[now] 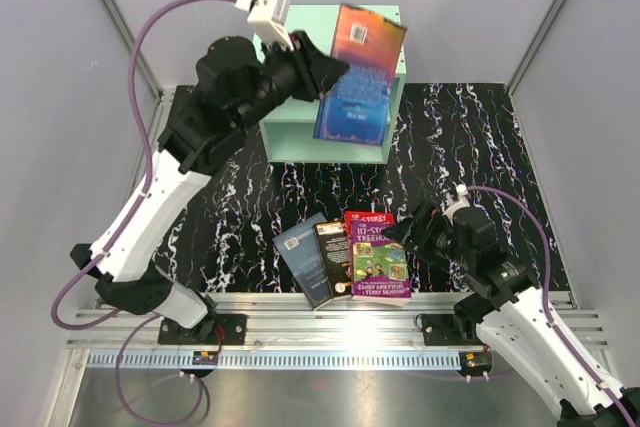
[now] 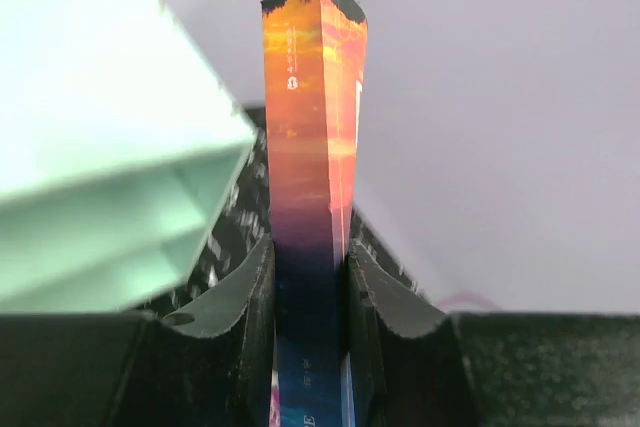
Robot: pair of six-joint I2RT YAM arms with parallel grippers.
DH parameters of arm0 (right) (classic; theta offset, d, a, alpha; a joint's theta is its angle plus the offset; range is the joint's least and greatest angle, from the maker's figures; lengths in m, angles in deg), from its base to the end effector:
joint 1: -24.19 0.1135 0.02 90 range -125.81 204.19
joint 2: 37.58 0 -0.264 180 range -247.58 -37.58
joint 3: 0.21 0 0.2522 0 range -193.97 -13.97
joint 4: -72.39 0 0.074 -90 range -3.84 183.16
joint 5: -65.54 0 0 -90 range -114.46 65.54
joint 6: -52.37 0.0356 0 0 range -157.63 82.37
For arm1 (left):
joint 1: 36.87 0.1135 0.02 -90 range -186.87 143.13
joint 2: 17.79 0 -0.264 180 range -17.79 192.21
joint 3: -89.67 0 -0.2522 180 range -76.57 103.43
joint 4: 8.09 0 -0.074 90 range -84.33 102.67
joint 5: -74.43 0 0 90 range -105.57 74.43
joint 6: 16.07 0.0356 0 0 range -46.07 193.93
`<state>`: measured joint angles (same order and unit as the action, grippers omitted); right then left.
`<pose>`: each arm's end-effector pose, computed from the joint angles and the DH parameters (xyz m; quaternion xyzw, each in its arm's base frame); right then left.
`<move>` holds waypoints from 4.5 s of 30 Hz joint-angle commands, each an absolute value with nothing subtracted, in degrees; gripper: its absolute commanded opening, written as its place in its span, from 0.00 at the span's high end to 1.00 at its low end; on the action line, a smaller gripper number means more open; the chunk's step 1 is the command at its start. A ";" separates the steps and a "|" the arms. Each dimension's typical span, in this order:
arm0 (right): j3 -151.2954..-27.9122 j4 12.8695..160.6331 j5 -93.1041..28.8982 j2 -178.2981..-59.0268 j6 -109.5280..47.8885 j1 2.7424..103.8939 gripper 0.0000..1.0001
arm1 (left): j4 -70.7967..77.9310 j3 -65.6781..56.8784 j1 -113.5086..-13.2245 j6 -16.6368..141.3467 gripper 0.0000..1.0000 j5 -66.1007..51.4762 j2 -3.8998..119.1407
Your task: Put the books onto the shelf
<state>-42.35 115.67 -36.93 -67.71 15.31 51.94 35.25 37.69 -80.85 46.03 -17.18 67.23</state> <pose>0.1126 0.0679 0.2420 0.1369 0.8571 0.3877 0.3103 0.2102 -0.2014 0.5479 0.0894 0.7035 -0.4057 0.5766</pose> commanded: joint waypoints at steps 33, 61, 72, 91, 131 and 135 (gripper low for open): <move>-41.74 117.44 -35.45 -65.18 14.40 52.40 0.00 | 14.54 63.01 -59.81 32.26 0.01 -5.11 105.36; -47.65 124.40 -21.28 -96.73 13.16 53.45 0.00 | 20.36 -29.05 -80.63 34.83 0.01 -29.38 42.09; -52.19 119.91 -18.14 -116.31 18.44 69.00 0.00 | 16.83 -37.02 -88.89 29.73 0.04 -31.04 43.03; -55.80 116.80 -16.03 -126.63 20.20 75.52 1.00 | 16.57 -46.07 -91.01 26.30 0.05 -31.49 35.82; -63.45 122.89 -16.99 -100.34 22.13 76.93 1.00 | -12.62 -42.38 -113.51 24.89 1.00 -36.49 60.88; -66.34 129.12 -13.57 -98.32 22.92 76.93 0.35 | -5.24 -39.57 -113.68 26.29 1.00 -37.55 59.65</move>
<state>-63.46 125.95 -13.61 -100.98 22.35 76.09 -9.01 -43.14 -114.16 25.16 -32.28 61.98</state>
